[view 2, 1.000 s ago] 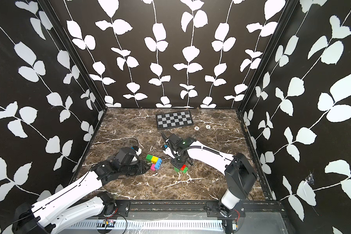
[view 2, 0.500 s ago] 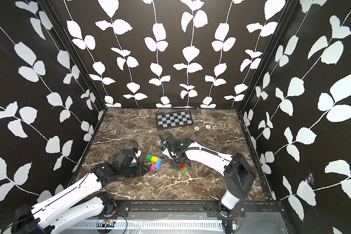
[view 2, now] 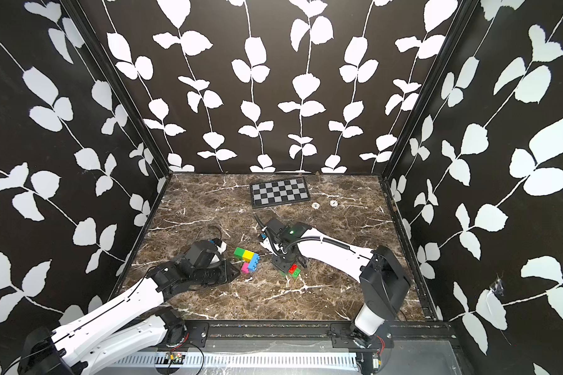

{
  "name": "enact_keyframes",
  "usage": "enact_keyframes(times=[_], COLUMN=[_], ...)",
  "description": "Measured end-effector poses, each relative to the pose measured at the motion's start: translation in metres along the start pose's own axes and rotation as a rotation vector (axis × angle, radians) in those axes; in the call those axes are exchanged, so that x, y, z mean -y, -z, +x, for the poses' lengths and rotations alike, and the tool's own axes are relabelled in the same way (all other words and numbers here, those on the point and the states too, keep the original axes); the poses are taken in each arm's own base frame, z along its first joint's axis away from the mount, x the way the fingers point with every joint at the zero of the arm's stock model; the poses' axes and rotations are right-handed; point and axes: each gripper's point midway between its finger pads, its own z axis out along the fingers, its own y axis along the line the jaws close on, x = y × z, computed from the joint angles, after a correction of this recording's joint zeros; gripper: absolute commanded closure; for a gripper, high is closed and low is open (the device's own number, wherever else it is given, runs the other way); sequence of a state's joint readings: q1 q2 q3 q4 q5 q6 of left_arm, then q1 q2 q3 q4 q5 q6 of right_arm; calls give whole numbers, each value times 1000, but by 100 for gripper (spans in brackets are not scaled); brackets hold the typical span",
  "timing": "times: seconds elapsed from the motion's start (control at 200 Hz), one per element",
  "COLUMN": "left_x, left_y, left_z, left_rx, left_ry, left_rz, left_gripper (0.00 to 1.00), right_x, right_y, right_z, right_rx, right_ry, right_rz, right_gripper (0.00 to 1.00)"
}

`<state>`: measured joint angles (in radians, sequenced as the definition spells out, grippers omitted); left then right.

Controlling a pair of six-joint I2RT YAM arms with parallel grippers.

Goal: Assemble the letter r with lego
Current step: Adjust the lego brick from the lego brick, then place the lego brick at the center of the board.

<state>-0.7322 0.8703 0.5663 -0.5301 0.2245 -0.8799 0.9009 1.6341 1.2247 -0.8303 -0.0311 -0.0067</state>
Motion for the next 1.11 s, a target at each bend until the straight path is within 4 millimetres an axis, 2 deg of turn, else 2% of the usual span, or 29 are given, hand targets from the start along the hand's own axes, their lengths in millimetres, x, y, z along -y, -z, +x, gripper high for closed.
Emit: enact_keyframes(times=[0.395,0.63,0.795,1.105], left_x=[0,1,0,1], left_y=[0,0,-1,-5], left_z=[0,0,-1,-1], left_rx=[1,1,-5,-23], left_ry=[-2,-7,-8,-5], left_rz=[1,0,-6,-21], left_gripper=[68,68,68,68], right_x=[-3,-2,-5,-5], right_y=[10,18,4,4], right_z=[4,7,20,16], right_rx=[-47,18,0,20], right_ry=[1,-15,-19,-15], right_rz=[-21,-5,-4,8], right_gripper=[100,100,100,100])
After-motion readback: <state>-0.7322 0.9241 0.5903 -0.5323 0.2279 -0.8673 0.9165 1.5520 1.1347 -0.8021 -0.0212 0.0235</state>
